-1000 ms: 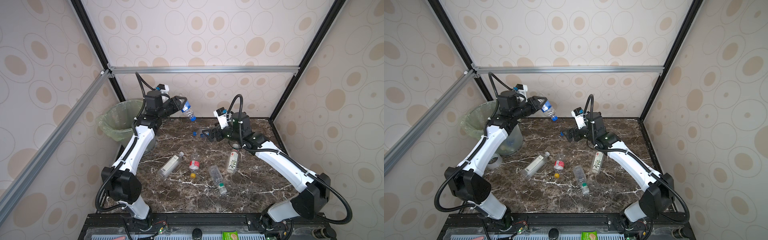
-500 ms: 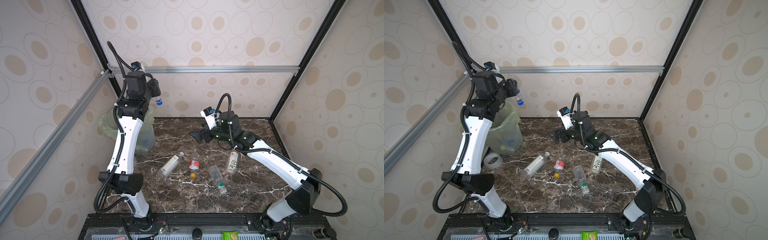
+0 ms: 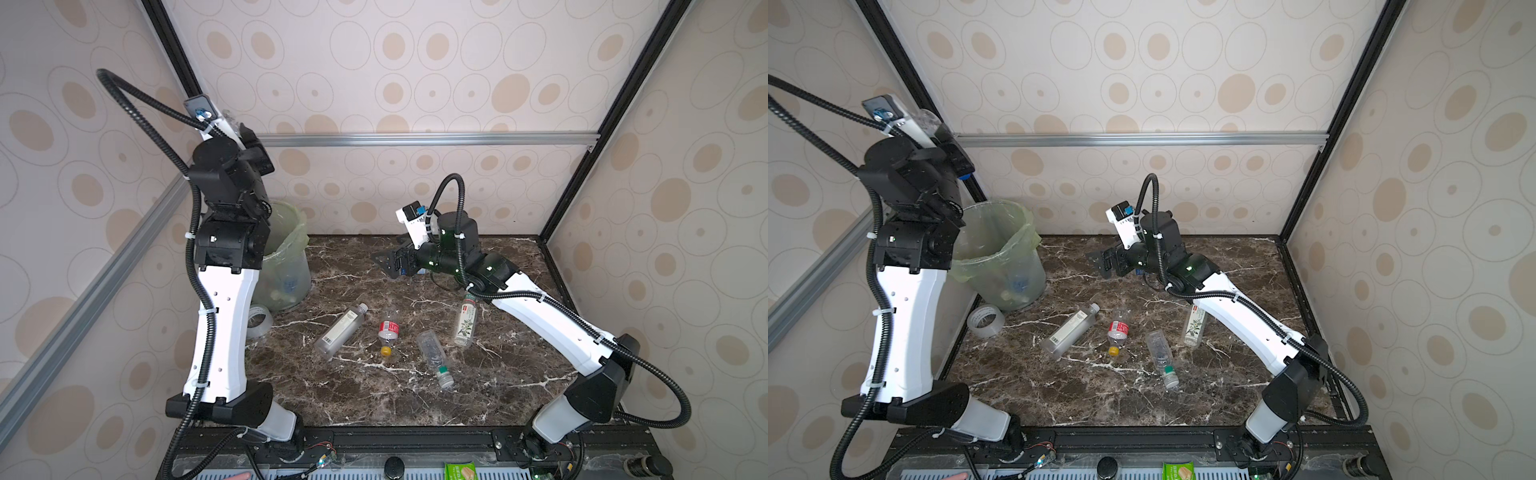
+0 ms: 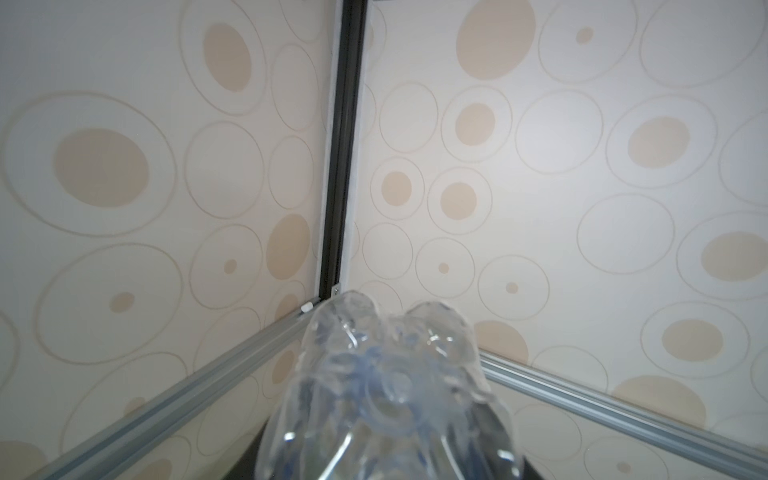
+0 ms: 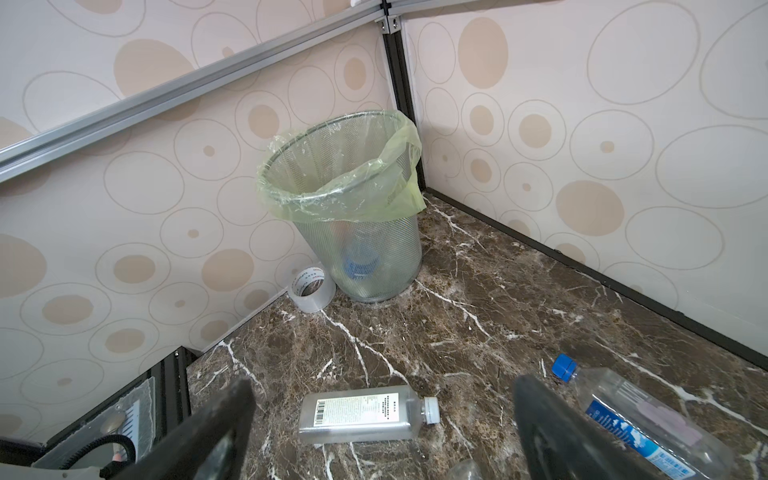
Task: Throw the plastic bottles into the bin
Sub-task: 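Raise the bottle over the bin and open the left gripper to drop it, then lower the left arm from the bin while the right gripper nears the red-label bottle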
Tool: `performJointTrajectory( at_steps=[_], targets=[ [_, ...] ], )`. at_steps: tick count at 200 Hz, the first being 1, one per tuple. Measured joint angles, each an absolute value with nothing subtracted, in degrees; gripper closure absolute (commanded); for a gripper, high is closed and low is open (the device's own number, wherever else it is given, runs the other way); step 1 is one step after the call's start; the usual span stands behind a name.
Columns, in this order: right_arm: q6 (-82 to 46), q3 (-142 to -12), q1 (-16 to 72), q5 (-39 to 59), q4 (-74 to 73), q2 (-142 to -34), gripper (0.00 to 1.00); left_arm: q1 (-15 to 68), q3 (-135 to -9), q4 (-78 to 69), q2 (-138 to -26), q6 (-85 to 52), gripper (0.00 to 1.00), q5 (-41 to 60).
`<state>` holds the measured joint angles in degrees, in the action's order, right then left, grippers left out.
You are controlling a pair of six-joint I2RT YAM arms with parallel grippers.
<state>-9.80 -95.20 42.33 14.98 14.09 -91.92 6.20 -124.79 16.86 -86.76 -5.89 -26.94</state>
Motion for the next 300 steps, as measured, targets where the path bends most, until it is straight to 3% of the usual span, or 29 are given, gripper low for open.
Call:
performJointTrajectory(
  at_steps=[20, 43, 49, 69, 74, 97, 140, 193, 300],
  targets=[
    [-9.8, -94.3, 42.3, 15.0, 14.1, -91.9, 0.00, 5.8, -123.5, 15.4, -86.2, -5.7, 0.50, -27.7],
    [-9.8, -93.0, 42.3, 15.0, 14.1, -91.9, 0.00, 3.8, -111.9, 13.7, -83.4, -8.6, 0.48, -25.3],
    [-9.8, -92.6, 42.3, 15.0, 14.1, -91.9, 0.00, 2.9, -107.2, 13.3, -82.5, -9.8, 0.41, -24.0],
    [-9.6, -91.3, 42.3, 15.0, 14.1, -91.9, 0.00, 0.5, -94.3, 14.3, -82.0, -12.9, 0.05, -21.1],
    [-9.6, -91.0, 42.3, 15.0, 14.2, -91.9, 0.00, 0.2, -92.1, 14.9, -82.5, -13.6, 0.01, -20.6],
    [-9.4, -90.0, 42.3, 15.0, 14.4, -91.9, 0.00, -0.1, -89.0, 18.5, -84.8, -15.3, 0.01, -18.0],
    [-10.8, -87.4, 42.3, 15.9, 13.4, -91.7, 0.00, 1.2, -100.1, 18.1, -84.3, -17.0, 0.01, -13.4],
    [-12.0, -86.3, 42.3, 16.0, 13.3, -91.7, 0.00, 3.6, -100.2, 17.1, -82.0, -18.1, 0.01, -11.4],
    [-14.3, -80.2, 38.2, 8.9, 20.6, -90.7, 0.00, 22.0, -99.5, 24.8, -89.2, -20.0, 0.01, -5.8]
  ],
)
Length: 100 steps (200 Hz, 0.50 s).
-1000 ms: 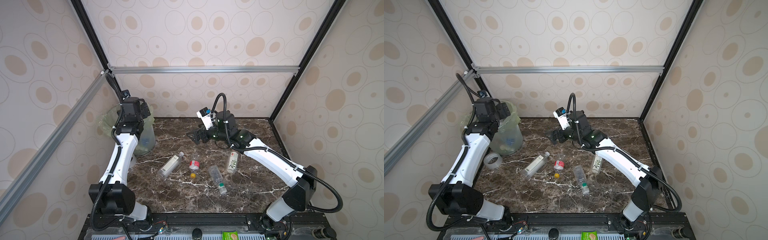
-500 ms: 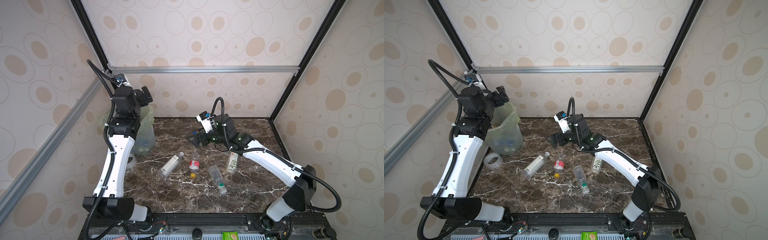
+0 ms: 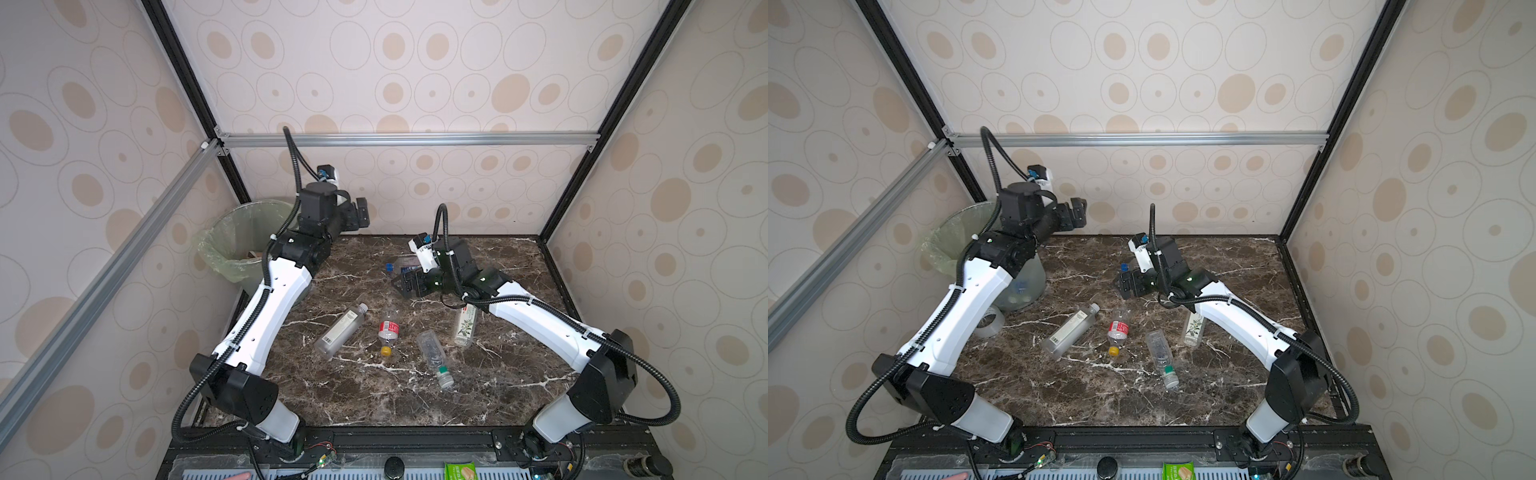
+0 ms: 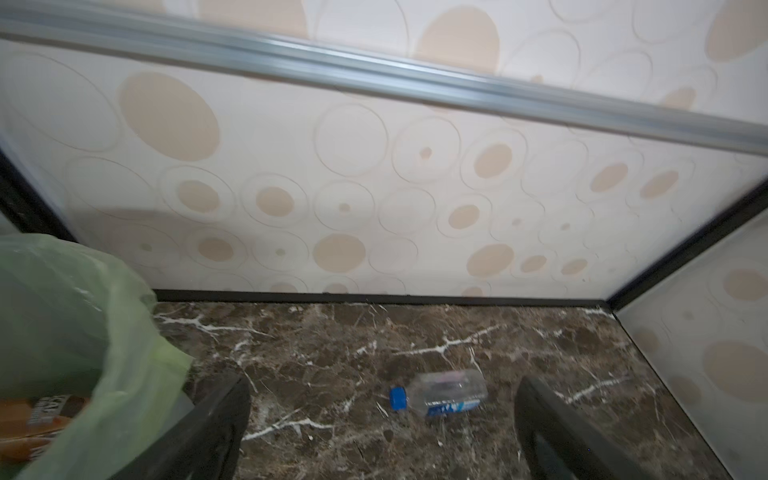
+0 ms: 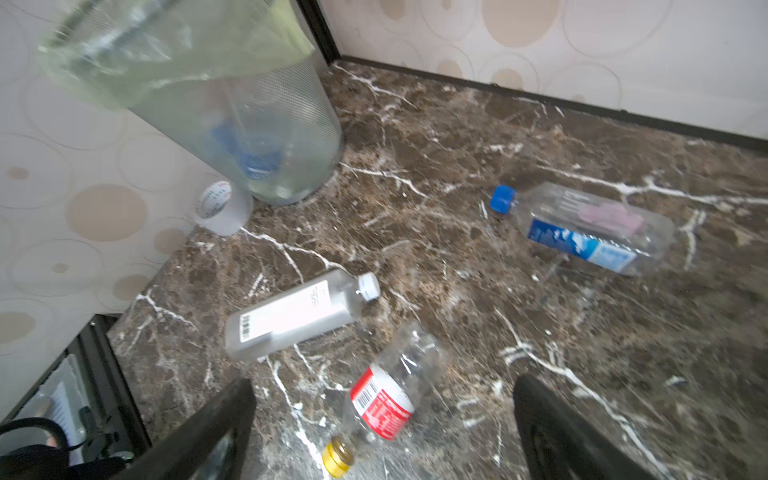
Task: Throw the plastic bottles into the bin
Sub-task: 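Lower the left arm from the bin while the right gripper nears the red-label bottle, then close the right gripper on the red-label bottle's yellow cap while the left arm moves in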
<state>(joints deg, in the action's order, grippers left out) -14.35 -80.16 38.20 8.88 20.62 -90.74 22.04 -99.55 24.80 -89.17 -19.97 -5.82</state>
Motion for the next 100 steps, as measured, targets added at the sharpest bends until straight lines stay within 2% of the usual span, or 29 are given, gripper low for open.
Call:
performJointTrajectory(
  at_steps=[32, 49, 100],
  targets=[
    [-14.1, -78.3, 38.2, 7.2, 24.6, -90.7, 0.00, 24.7, -90.3, 24.4, -86.9, -23.6, 0.01, -3.0],
    [-15.9, -76.8, 38.2, 7.1, 26.0, -90.8, 0.06, 24.7, -84.0, 23.3, -84.5, -26.6, 0.01, -1.3],
    [-23.7, -74.7, 40.5, 8.8, 27.2, -95.9, 0.15, 24.5, -71.0, 20.1, -77.1, -34.6, 0.01, 4.2]
  ],
)
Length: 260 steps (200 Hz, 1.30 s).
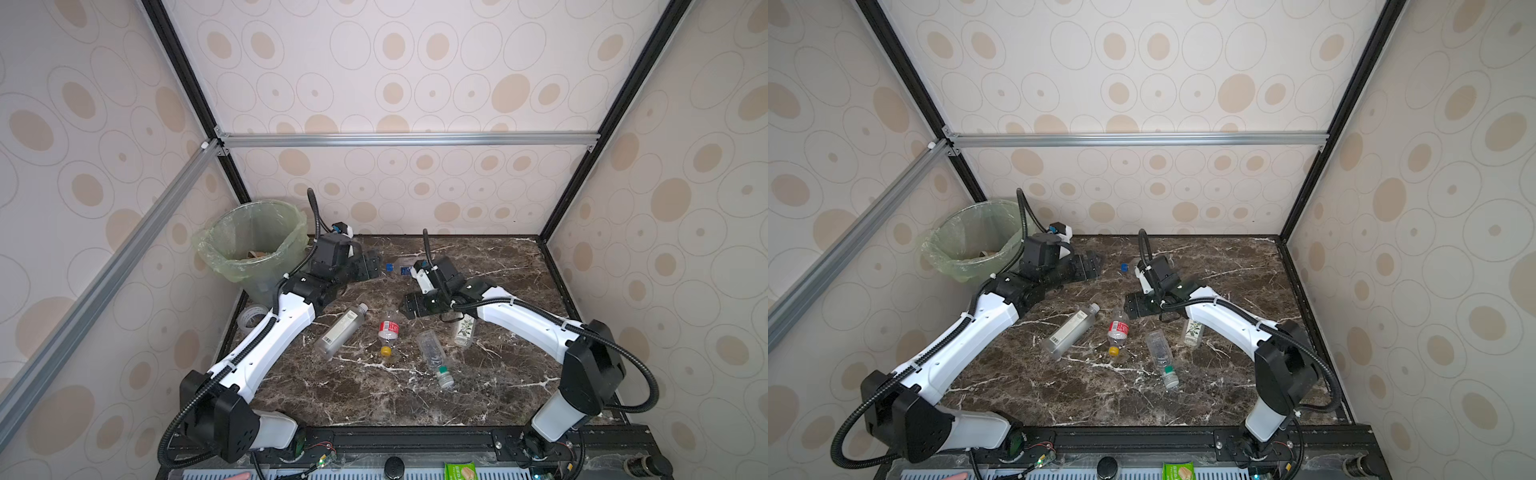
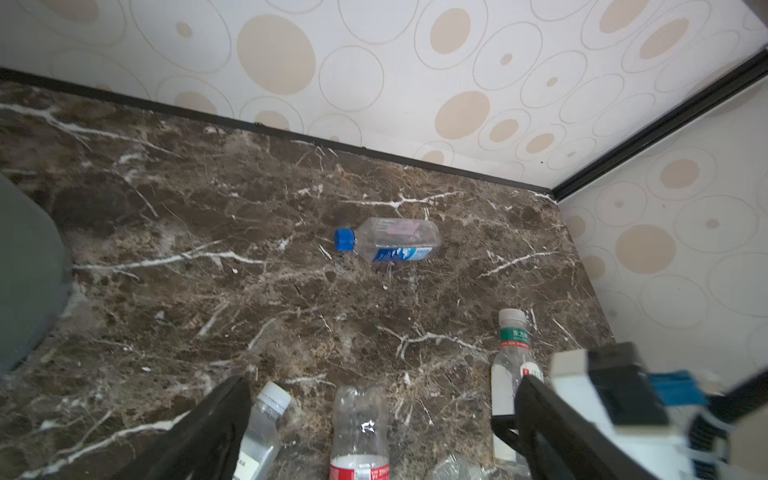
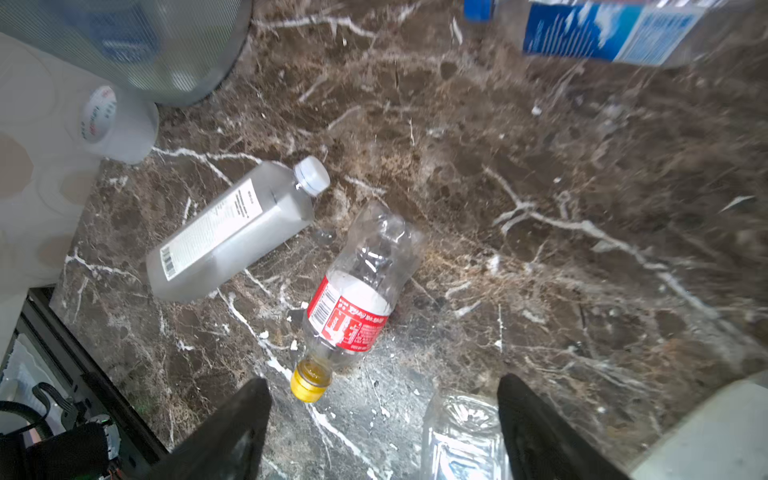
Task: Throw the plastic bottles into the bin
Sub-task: 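Close the right gripper on the red-label bottle's yellow cap while the left arm moves in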
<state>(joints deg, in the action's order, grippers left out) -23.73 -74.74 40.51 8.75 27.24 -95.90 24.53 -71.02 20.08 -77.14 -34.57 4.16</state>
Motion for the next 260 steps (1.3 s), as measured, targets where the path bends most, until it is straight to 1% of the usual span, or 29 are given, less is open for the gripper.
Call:
performJointTrajectory(
  at_steps=[52, 109, 173, 260],
  targets=[
    [-30.6, -71.9, 45.6, 9.9, 27.3, -99.4, 0.21, 24.4, -67.6, 18.3, -74.6, -37.4, 0.01, 6.3],
    [-35.1, -70.7, 47.7, 10.5, 25.4, -102.5, 0.26, 21.5, -64.7, 16.2, -72.9, -39.4, 0.01, 7.7],
    [-34.6, -76.0, 48.2, 9.0, 26.5, -109.8, 0.32, 17.7, -61.9, 15.2, -68.7, -41.3, 0.01, 9.1],
    [-30.0, -79.2, 46.5, 1.5, 32.3, -110.1, 0.33, 17.3, -60.3, 14.1, -68.2, -42.3, 0.01, 10.1]
  ],
)
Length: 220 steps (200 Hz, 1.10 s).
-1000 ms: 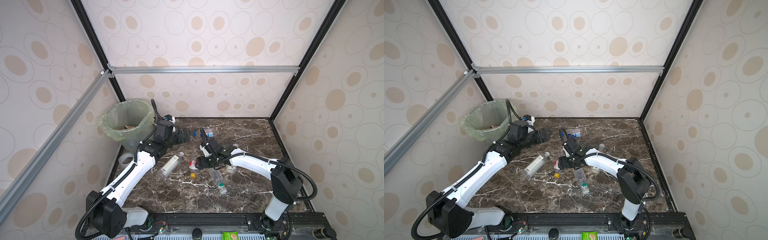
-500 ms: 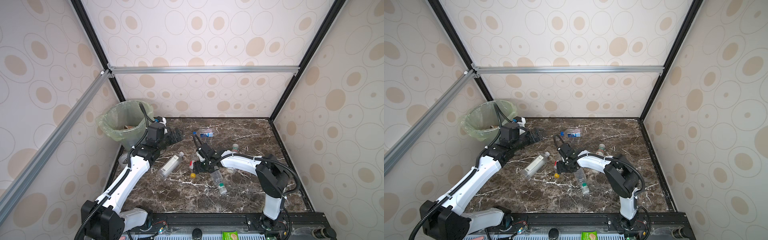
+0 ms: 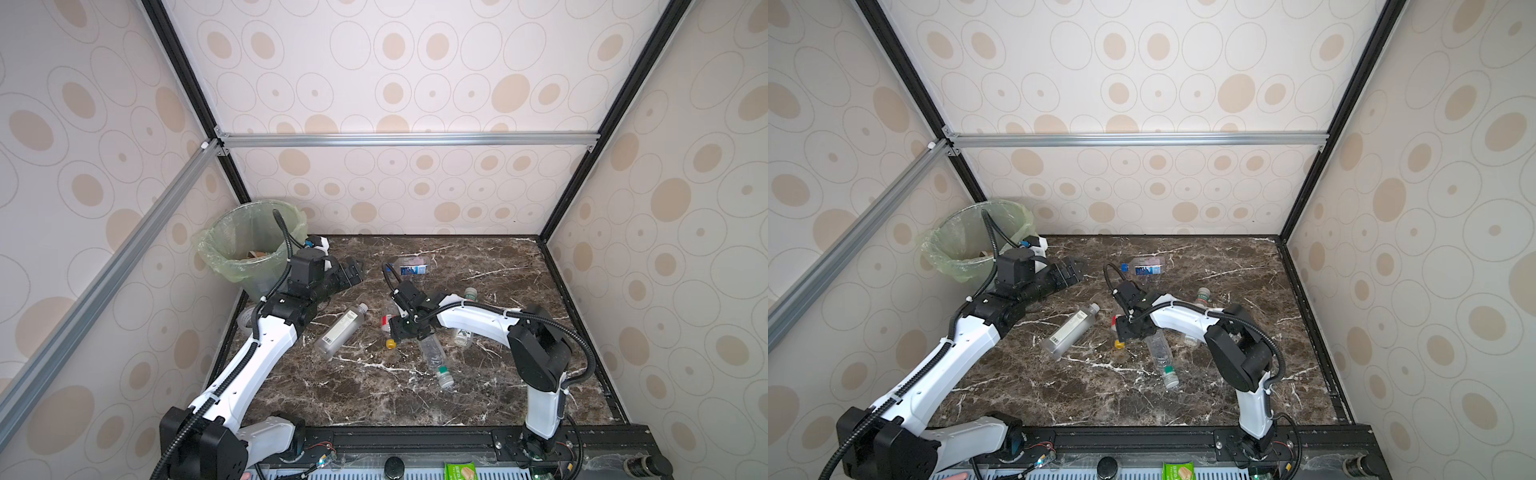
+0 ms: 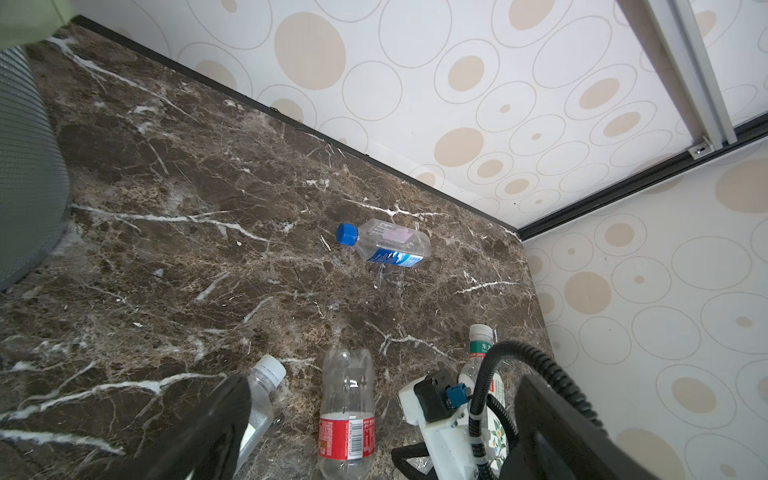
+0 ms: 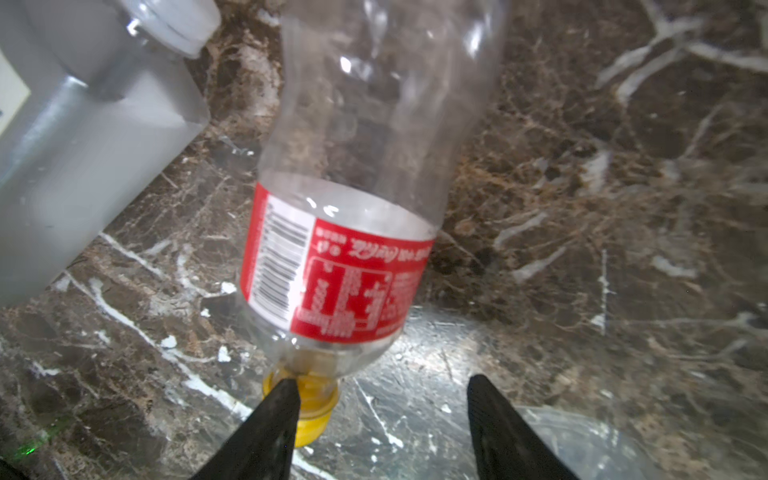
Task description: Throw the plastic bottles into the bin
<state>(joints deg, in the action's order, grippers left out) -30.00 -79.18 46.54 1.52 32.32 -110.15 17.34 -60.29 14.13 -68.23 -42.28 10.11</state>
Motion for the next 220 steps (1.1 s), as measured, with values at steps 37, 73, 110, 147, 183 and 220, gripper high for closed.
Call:
performJointTrajectory(
  at_steps=[37, 73, 110, 147, 183, 220],
  targets=[
    [-28.1, -79.2, 44.7, 1.5, 32.9, -109.8, 0.34, 17.3, -59.7, 14.2, -68.0, -42.3, 0.01, 10.0],
    [-27.4, -79.2, 45.4, 3.2, 32.5, -109.1, 0.35, 17.3, -59.1, 14.2, -67.7, -42.4, 0.01, 10.0],
    [-27.6, -79.2, 46.5, 4.1, 32.0, -109.1, 0.38, 17.0, -59.0, 14.2, -67.4, -42.4, 0.01, 9.9],
    [-29.1, -79.2, 47.5, 4.1, 31.7, -109.2, 0.44, 16.5, -58.8, 14.0, -66.6, -42.6, 0.01, 9.9],
    [-30.8, -79.2, 47.6, 4.3, 30.8, -110.0, 0.48, 16.5, -58.1, 14.0, -66.4, -42.7, 0.01, 10.0],
    [-31.7, -79.2, 47.6, 4.3, 29.8, -112.3, 0.52, 16.2, -57.5, 13.9, -66.0, -42.9, 0.01, 10.2]
  ],
)
